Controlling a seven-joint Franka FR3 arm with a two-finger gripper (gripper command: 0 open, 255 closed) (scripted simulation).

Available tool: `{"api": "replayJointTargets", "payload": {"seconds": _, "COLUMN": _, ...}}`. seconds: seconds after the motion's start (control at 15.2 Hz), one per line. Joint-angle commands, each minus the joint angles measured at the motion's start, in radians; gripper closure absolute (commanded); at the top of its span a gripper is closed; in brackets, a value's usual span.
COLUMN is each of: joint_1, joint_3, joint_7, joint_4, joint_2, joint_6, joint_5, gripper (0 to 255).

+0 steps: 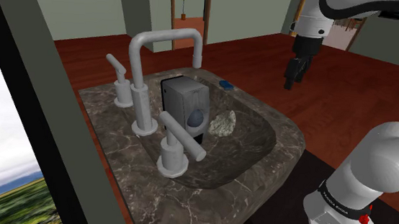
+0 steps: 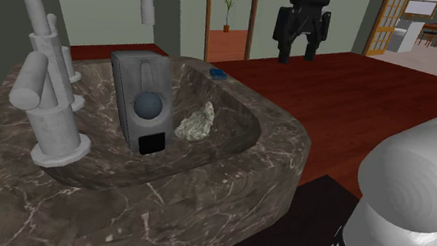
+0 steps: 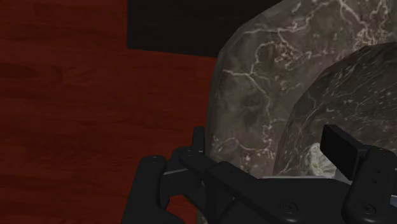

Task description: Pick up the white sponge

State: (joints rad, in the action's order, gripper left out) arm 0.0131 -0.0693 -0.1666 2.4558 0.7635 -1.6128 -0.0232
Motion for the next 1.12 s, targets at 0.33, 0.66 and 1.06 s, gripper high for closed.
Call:
{"api": "replayJointTargets", "payload": {"seconds": 0.33, "joint_1": 0.038, "joint_3": 0.121, "joint_7": 0.116, "joint_4": 0.076, "joint_2": -0.036, "joint_6": -0.185, "joint_5": 0.018, "gripper": 0}}
{"api": "replayJointTargets", "payload": {"seconds": 0.66, "joint_1": 0.062, "joint_3": 0.248, "joint_7": 0.245, "joint_4": 0.111, "joint_2": -0.128, "joint_6": -0.374, "joint_5": 0.008, "gripper": 0}}
{"api": "replayJointTargets", "payload": {"seconds": 1.06, "joint_1": 0.045, "joint_3": 0.414, "joint_7": 0.44, "joint_4": 0.091, "joint_2": -0.302, "joint_6": -0.581, "joint_5": -0.078, "gripper": 0}}
